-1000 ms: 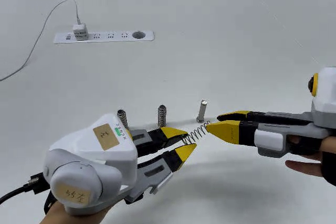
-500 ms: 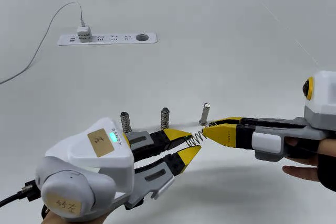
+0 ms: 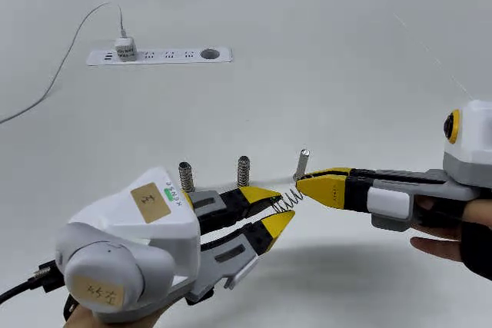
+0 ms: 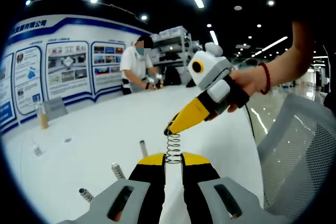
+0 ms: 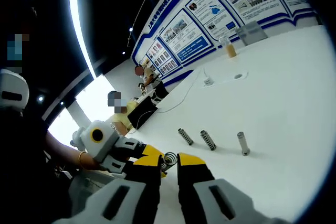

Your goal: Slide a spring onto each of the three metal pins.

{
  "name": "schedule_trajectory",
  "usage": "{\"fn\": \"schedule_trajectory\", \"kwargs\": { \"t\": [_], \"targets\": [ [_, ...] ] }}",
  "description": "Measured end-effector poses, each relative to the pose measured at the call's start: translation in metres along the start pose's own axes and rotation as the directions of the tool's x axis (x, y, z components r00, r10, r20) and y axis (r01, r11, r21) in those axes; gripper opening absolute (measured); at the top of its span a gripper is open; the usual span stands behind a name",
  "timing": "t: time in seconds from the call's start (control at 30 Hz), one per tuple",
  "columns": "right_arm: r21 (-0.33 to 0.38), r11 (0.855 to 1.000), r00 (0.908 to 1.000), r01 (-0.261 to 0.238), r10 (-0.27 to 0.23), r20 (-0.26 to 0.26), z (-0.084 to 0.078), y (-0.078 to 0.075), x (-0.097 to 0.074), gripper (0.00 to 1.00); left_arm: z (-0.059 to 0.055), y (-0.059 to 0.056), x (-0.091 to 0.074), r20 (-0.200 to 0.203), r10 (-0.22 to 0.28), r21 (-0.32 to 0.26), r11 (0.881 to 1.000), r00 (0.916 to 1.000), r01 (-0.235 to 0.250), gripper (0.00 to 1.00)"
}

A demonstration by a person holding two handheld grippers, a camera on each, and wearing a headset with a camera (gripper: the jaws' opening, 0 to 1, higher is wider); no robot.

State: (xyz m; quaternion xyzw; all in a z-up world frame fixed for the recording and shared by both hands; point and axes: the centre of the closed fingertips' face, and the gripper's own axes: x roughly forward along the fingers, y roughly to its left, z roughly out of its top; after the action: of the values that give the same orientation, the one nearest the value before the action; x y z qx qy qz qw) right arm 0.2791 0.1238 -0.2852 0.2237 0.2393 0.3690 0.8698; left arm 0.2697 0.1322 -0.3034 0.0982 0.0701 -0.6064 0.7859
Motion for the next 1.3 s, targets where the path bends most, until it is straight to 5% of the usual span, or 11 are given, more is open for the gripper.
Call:
{"fn": "schedule_trajectory", "kwargs": {
  "t": [0.37, 0.6, 0.87, 1.3],
  "targets": [
    [-0.117, 0.991, 0.9981, 0.058, -0.060, -0.014, 0.007, -0.005, 0.001, 0.12, -0.019, 0.009, -0.001, -0.099, 0.046, -0.049, 0.998, 0.9940, -0.051, 0.24],
    [-0.213, 0.968, 0.9904, 0.132, -0.138, -0.013, 0.016, -0.016, -0.002, 0.12, -0.030, 0.016, -0.010, -0.155, 0.082, -0.084, 0.992, 0.9845, -0.096, 0.28],
    [-0.336, 0.914, 0.9700, 0.229, -0.243, -0.001, 0.029, -0.034, -0.008, 0.12, -0.034, 0.024, -0.022, -0.176, 0.131, -0.094, 0.984, 0.9756, -0.149, 0.39],
    [-0.503, 0.816, 0.9384, 0.285, -0.344, -0.026, 0.033, -0.053, -0.004, 0.12, -0.040, 0.035, -0.045, -0.209, 0.227, -0.117, 0.960, 0.9514, -0.254, 0.52]
  ]
}}
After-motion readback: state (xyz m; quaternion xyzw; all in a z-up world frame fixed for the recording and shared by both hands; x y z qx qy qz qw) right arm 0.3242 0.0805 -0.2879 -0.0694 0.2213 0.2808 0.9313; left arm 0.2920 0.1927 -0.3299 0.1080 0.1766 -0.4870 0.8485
